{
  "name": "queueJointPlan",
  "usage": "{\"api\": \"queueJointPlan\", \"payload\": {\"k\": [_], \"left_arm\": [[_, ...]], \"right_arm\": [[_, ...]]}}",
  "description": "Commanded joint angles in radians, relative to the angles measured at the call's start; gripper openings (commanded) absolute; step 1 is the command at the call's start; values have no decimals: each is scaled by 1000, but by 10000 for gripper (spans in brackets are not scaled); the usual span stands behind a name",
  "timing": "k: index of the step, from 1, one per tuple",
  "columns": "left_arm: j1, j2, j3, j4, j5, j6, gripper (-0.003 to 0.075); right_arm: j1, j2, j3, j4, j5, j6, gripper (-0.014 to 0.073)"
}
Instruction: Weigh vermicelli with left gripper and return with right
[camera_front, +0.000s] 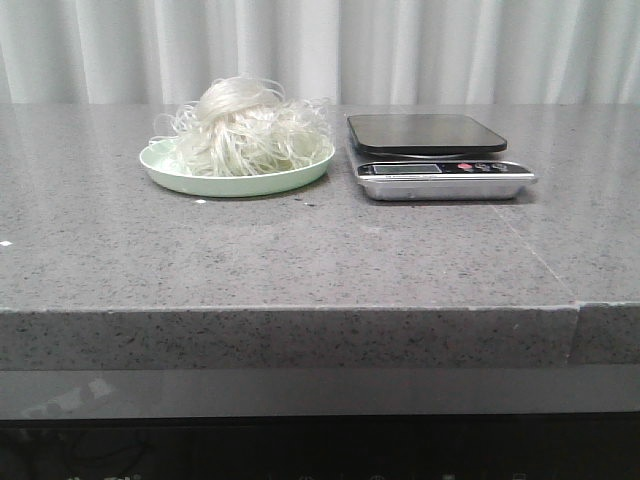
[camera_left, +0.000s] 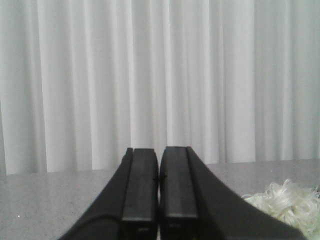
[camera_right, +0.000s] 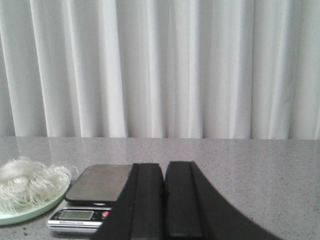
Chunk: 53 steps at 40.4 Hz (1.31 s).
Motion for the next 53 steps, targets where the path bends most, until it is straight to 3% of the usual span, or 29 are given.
{"api": "queueJointPlan", "payload": {"k": [1, 13, 35, 53], "left_arm": [[0, 73, -149, -3, 57, -10, 155], [0, 320, -396, -8, 265, -10, 155], [0, 549, -399, -8, 460, -10, 155], [0, 618, -399, -8, 462, -10, 155]], "right_arm": [[-5, 95, -118, -3, 9, -5, 132], [-5, 374, -342, -3, 205, -5, 132], [-5, 680, -348, -3, 360, -5, 132], [-5, 780, -348, -3, 348, -10, 148]]}}
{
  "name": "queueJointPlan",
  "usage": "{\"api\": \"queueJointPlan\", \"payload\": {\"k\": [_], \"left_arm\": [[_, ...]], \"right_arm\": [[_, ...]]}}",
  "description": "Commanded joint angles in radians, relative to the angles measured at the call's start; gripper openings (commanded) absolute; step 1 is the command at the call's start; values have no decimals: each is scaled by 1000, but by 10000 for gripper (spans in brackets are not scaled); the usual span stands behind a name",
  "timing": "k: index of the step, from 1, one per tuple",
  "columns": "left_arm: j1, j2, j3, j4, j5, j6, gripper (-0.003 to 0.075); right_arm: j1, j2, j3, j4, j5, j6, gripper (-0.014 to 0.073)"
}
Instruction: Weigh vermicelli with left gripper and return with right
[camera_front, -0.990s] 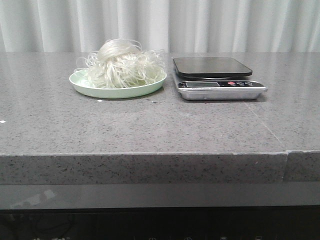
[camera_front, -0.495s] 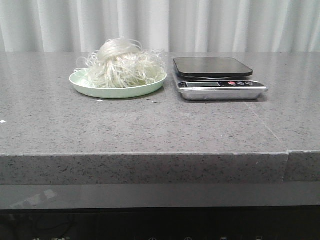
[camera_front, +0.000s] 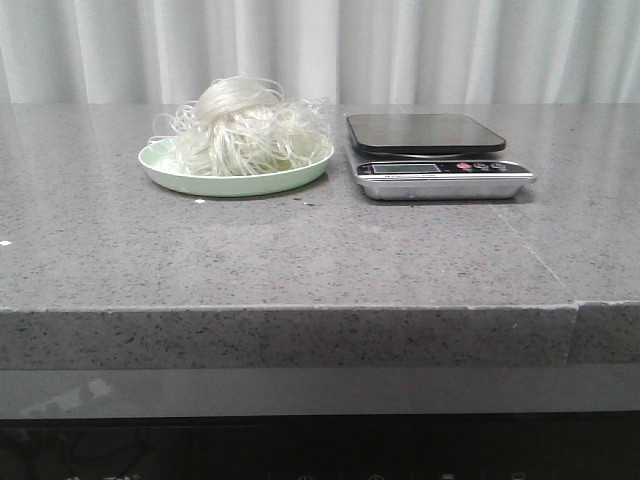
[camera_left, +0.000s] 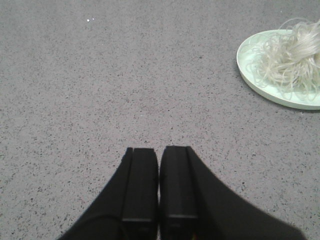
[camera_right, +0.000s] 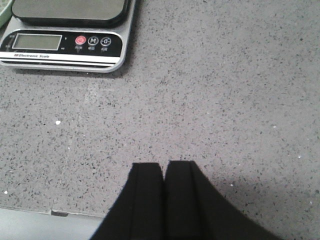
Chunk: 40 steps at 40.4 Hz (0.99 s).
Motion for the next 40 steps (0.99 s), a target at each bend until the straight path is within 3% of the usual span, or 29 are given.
{"api": "queueJointPlan", "payload": {"k": [1, 6, 11, 15, 23, 40], "left_arm": [[0, 18, -32, -8, -64, -10, 158], [0, 33, -32, -8, -64, -10, 225], [0, 33, -32, -8, -74, -10, 418], [0, 33, -32, -8, -95, -10, 524], [-35, 83, -43, -53, -172, 28, 526], [-320, 479, -271, -53, -210, 48, 526]], "right_arm": [[-5, 1, -33, -2, -66, -13, 168], [-5, 1, -33, -2, -72, -27, 328], [-5, 1, -33, -2, -75, -27, 500], [-5, 1, -33, -2, -76, -27, 546], [-5, 1, -33, -1, -72, -27, 540], [-5, 1, -33, -1, -58, -27, 540]]}}
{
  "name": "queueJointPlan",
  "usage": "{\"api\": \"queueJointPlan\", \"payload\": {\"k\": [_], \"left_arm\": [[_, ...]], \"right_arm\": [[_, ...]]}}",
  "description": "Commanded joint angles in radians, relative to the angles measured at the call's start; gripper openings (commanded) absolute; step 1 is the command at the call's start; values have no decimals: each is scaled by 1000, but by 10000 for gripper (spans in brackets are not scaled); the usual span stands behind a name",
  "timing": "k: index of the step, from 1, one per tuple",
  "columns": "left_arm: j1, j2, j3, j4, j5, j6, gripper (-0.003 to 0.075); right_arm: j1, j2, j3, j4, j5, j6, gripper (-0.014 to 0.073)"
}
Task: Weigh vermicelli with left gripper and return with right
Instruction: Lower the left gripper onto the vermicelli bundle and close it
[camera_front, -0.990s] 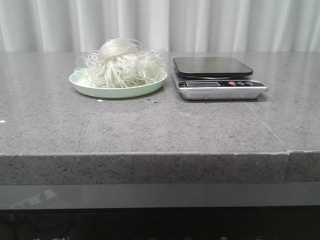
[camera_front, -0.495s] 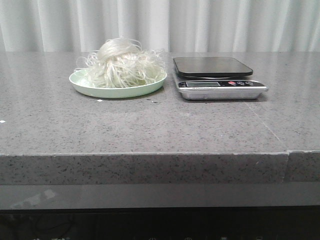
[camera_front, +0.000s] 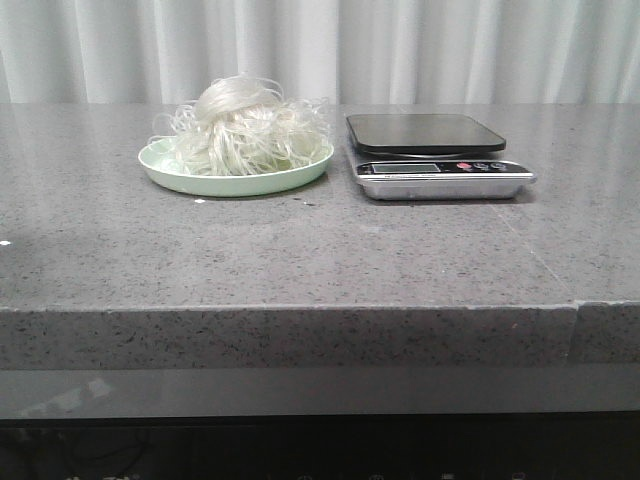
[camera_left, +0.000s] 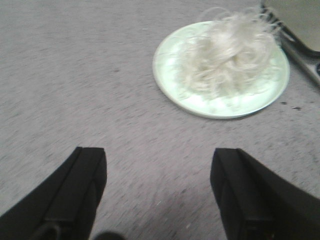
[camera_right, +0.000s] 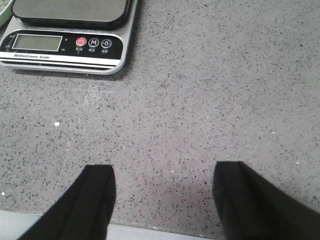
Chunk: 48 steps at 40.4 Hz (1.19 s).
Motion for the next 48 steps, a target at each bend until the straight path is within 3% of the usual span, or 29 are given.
{"api": "queueJointPlan", "payload": {"k": [1, 23, 39, 43, 48], "left_arm": [[-51, 86, -98, -13, -89, 4, 526], [-137, 569, -470, -15, -106, 4, 526], [-137, 751, -578, 21, -208, 4, 525], [-141, 752, -578, 21, -224, 4, 487], [-142, 752, -578, 21, -217, 4, 379]], "right_arm": [[-5, -1, -33, -1, -46, -7, 540], [-5, -1, -33, -1, -45, -7, 540], [-5, -1, -33, -1, -44, -7, 540], [-5, -1, -33, -1, -44, -7, 540], [-5, -1, -33, -1, -44, -7, 540]]}}
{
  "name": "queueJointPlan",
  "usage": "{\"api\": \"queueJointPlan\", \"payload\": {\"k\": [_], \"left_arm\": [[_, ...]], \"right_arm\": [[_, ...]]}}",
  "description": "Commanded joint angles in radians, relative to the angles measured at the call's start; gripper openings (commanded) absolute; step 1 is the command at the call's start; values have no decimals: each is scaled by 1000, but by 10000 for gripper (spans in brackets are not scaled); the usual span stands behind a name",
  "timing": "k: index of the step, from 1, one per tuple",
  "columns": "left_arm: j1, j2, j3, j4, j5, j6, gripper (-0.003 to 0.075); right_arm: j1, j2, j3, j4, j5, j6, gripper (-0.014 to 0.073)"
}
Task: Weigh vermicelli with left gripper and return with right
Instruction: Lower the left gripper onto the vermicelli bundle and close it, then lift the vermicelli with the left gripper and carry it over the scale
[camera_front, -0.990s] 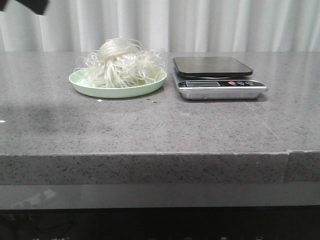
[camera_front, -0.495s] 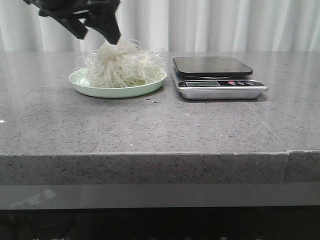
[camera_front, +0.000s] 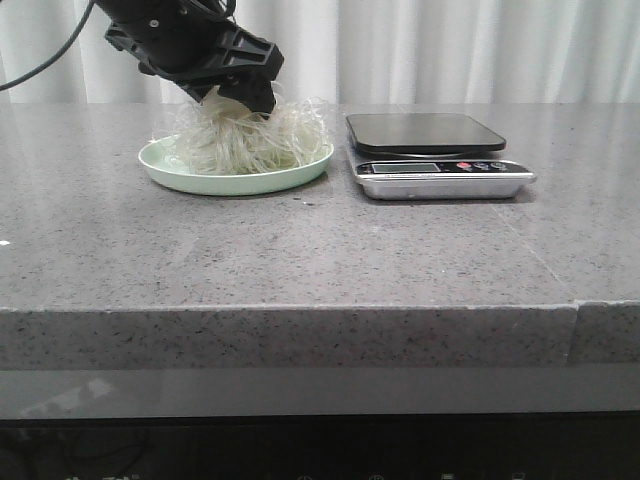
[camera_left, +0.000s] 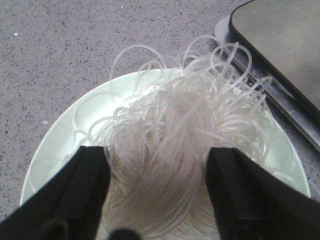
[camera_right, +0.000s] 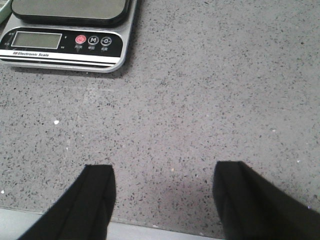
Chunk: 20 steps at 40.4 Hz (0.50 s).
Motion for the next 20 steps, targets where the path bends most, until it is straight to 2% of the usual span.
{"api": "queueJointPlan", "payload": {"k": [1, 11, 20], "left_arm": [[-7, -47, -32, 2, -55, -1, 357], [-7, -49, -32, 0, -32, -1, 153], [-7, -86, -32, 2, -18, -1, 156]], "right_arm": [[-5, -1, -33, -1, -50, -7, 540], [-5, -1, -33, -1, -50, -7, 540], [-5, -1, -33, -1, -50, -7, 540]]}}
